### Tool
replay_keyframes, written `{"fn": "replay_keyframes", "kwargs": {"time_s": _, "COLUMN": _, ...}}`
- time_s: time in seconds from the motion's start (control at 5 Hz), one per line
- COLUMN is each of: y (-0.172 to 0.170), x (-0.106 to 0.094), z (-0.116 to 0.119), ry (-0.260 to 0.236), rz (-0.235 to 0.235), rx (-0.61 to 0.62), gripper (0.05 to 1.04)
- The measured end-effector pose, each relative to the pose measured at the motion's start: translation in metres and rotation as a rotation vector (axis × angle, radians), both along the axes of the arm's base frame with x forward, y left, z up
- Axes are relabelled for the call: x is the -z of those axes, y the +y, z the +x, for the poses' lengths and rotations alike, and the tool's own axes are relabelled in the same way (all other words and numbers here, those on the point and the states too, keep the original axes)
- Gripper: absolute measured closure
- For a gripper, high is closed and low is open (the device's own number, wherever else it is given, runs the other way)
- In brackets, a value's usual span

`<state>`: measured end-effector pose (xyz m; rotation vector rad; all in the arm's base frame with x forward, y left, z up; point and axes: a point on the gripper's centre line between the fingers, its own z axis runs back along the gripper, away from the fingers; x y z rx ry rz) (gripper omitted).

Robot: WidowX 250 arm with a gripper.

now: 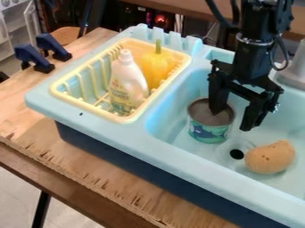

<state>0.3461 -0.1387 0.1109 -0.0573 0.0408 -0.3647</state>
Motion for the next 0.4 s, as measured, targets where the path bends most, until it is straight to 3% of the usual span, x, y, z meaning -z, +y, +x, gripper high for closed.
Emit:
{"fn": "replay_keyframes", "kwargs": {"time_s": 0.2, "y": -0.002, "x": -0.026, "z": -0.009, "ry": -0.051, "rz": 0.001, "rx": -0.006, "gripper": 0.081}}
{"fn": "replay_keyframes", "kwargs": {"time_s": 0.4, "y": 0.000, "x": -0.061, "z": -0.012, "ry": -0.157, "rz": -0.024, "rx": -0.020, "gripper": 0.081}}
